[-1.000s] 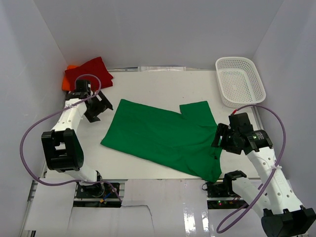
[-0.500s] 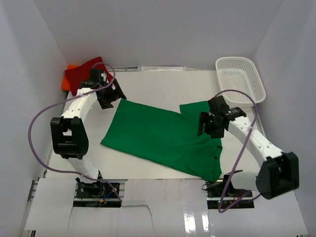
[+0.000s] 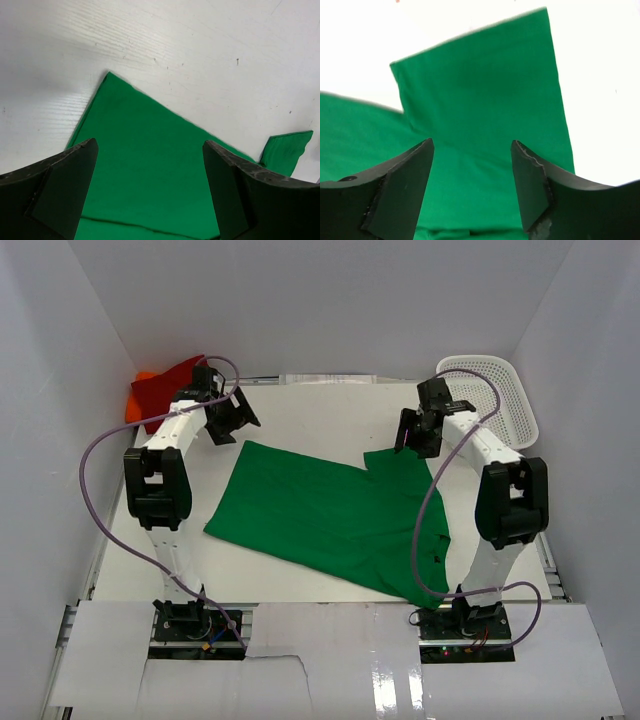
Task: Fold and stack the t-shirts
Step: Grap the side of the flattened tshirt furthest away from the robot with both arms
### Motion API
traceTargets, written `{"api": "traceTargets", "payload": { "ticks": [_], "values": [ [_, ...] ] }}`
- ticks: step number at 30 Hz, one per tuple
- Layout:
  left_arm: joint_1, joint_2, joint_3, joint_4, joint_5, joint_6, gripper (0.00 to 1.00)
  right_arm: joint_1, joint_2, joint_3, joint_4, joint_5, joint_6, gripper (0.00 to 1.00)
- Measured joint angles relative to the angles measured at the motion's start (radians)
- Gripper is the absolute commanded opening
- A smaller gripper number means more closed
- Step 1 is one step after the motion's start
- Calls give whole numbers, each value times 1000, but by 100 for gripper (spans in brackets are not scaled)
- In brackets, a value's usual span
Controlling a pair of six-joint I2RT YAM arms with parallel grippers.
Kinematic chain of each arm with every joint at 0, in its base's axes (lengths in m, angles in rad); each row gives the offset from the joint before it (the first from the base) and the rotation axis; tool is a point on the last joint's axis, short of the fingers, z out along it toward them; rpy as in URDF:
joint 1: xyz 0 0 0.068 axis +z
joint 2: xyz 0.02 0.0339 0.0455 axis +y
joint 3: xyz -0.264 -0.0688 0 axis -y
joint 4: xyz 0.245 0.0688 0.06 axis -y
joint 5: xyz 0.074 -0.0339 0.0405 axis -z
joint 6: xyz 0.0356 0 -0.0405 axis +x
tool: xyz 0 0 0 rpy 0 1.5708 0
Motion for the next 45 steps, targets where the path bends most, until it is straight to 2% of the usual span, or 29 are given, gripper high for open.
{"api": "traceTargets", "payload": {
  "ticks": [9,21,26,29,32,36,40,45],
  "values": [
    [0,31,58,6,-2,11,95,-26,223,159,10,58,-10,69],
    [-4,37,76,19,-6,34,94,-56,394,315,11,164,-35,65],
    [-18,38,76,29,-7,40,94,-55,432,337,22,178,-41,59],
    [-29,44,76,31,-10,44,94,-55,434,336,32,180,-48,42],
    [-37,53,76,31,-13,48,93,-54,434,328,51,180,-50,40],
    [-51,56,77,31,-25,61,90,-53,433,321,68,181,-53,38],
    [-68,81,106,17,-51,69,80,-53,432,320,70,181,-56,36],
    [-76,137,148,3,-65,63,73,-47,431,320,72,192,-61,36]
  ]
}}
